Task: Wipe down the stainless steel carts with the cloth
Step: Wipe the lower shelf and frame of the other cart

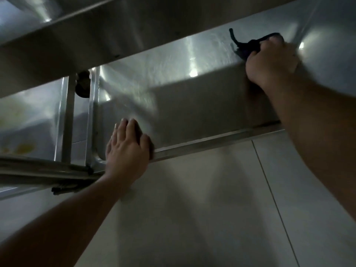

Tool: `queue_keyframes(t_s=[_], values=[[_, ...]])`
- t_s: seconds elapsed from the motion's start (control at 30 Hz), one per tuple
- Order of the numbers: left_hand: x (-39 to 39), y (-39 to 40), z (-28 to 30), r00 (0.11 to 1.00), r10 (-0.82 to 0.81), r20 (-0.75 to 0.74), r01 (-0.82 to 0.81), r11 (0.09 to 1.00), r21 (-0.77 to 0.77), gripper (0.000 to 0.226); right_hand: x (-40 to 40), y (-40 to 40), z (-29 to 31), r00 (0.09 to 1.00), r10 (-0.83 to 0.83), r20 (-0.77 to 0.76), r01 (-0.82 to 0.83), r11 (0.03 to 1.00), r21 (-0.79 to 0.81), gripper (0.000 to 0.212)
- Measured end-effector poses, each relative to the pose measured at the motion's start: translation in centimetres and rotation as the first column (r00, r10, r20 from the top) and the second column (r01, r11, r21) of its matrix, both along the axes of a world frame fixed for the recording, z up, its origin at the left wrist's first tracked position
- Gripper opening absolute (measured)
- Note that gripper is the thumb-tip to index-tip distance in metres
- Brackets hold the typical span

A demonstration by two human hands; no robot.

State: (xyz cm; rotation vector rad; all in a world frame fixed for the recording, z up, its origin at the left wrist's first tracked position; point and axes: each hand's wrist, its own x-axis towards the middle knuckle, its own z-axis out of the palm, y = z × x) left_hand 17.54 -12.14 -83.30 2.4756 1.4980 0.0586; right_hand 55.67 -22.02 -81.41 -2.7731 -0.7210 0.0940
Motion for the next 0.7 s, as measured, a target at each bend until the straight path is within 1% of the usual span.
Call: queue_keyframes(t_s=[0.03,0.1,0.2,0.27,0.37,0.43,0.53,0.57,0.6,0.63,0.7], values=[[-0.1,-0.1,-0.5,1.0,0.012,0.004,-0.012,1.0,0.005,0.067,-1.2,1.0,0.0,1.0,0.03,-0.003,-0.03,1.0,-0.007,0.057],[0.3,-0.4,-1.0,0.999,0.023,0.027,-0.023,0.999,0.03,0.068,-4.3,3.3,0.0,0.988,0.152,-0.003,-0.152,0.988,0.0,0.052],[0.3,-0.5,-1.1,0.999,0.037,0.031,-0.039,0.998,0.043,0.069,-10.1,7.5,0.3,0.929,0.368,-0.026,-0.368,0.93,0.024,0.045],[0.3,-0.5,-1.1,0.999,0.037,0.033,-0.038,0.999,0.032,0.07,-14.2,9.7,0.5,0.852,0.521,-0.057,-0.519,0.854,0.047,0.048],[0.3,-0.5,-1.1,0.999,0.023,0.034,-0.025,0.999,0.038,0.072,-19.6,11.1,0.5,0.686,0.723,-0.076,-0.717,0.69,0.096,0.048],[0.2,-0.5,-1.0,0.999,0.024,0.024,-0.025,0.998,0.05,0.073,-21.1,10.7,0.0,0.627,0.772,-0.099,-0.76,0.635,0.138,0.048],[0.2,-0.4,-0.9,0.999,0.029,0.033,-0.03,0.999,0.029,0.073,-19.1,8.8,-0.3,0.564,0.822,-0.077,-0.806,0.568,0.166,0.048],[0.2,-0.3,-0.9,0.999,0.028,0.041,-0.029,0.999,0.024,0.072,-17.6,8.0,-0.3,0.565,0.823,-0.055,-0.807,0.565,0.171,0.046],[0.2,-0.3,-0.9,0.998,0.029,0.047,-0.03,0.999,0.025,0.072,-15.7,7.1,-0.4,0.6,0.8,-0.029,-0.784,0.595,0.176,0.044],[0.2,-0.2,-1.0,0.998,0.03,0.051,-0.032,0.999,0.028,0.072,-13.4,6.2,-0.4,0.667,0.745,0.004,-0.734,0.657,0.175,0.043],[0.2,-0.3,-1.1,0.998,0.032,0.052,-0.034,0.999,0.03,0.073,-8.3,3.9,-0.3,0.834,0.55,0.043,-0.549,0.821,0.159,0.044]])
